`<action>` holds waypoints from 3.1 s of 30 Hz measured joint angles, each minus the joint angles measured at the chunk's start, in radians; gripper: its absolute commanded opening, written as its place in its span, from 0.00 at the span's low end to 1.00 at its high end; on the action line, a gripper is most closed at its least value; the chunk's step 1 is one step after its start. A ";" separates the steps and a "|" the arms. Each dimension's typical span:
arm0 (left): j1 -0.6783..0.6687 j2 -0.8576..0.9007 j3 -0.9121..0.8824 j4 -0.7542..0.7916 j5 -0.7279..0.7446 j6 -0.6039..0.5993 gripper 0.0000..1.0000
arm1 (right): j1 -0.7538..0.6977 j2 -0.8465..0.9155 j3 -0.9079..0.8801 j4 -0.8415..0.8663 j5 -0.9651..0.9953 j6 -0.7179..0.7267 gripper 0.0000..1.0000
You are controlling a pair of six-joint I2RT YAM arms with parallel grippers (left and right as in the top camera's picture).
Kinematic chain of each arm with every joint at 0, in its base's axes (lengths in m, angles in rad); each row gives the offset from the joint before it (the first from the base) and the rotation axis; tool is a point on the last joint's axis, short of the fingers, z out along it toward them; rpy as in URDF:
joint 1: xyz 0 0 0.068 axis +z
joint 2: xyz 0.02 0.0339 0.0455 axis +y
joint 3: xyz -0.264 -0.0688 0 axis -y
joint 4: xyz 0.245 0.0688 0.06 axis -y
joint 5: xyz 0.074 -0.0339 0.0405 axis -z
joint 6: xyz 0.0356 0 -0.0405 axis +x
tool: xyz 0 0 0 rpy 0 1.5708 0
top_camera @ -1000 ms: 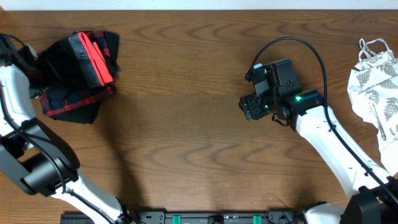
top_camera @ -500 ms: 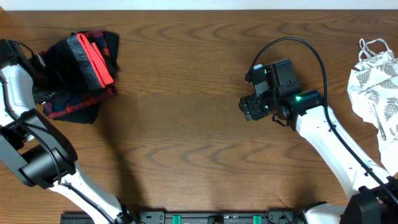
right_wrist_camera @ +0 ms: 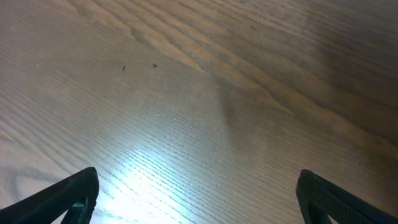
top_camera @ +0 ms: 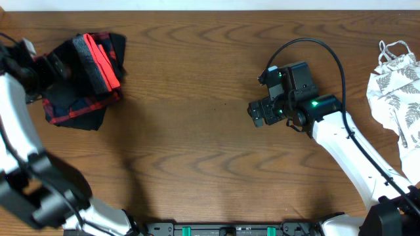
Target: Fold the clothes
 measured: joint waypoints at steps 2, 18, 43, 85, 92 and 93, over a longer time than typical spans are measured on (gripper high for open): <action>-0.004 -0.069 0.000 -0.022 0.042 0.000 0.98 | 0.000 0.000 0.000 0.001 0.001 0.008 0.99; -0.388 -0.163 0.000 -0.152 -0.005 0.063 0.98 | -0.286 -0.157 0.000 -0.011 0.069 0.244 0.99; -0.690 -0.163 0.000 -0.283 -0.101 0.084 0.98 | -0.640 -0.311 0.000 -0.237 0.140 0.251 0.99; -0.690 -0.163 0.000 -0.283 -0.101 0.084 0.98 | -0.640 -0.311 0.000 -0.264 0.140 0.251 0.99; -0.690 -0.163 0.000 -0.283 -0.101 0.084 0.98 | -0.640 -0.311 0.000 -0.264 0.140 0.251 0.99; -0.690 -0.163 0.000 -0.283 -0.101 0.084 0.98 | -0.640 -0.311 0.000 -0.264 0.140 0.251 0.99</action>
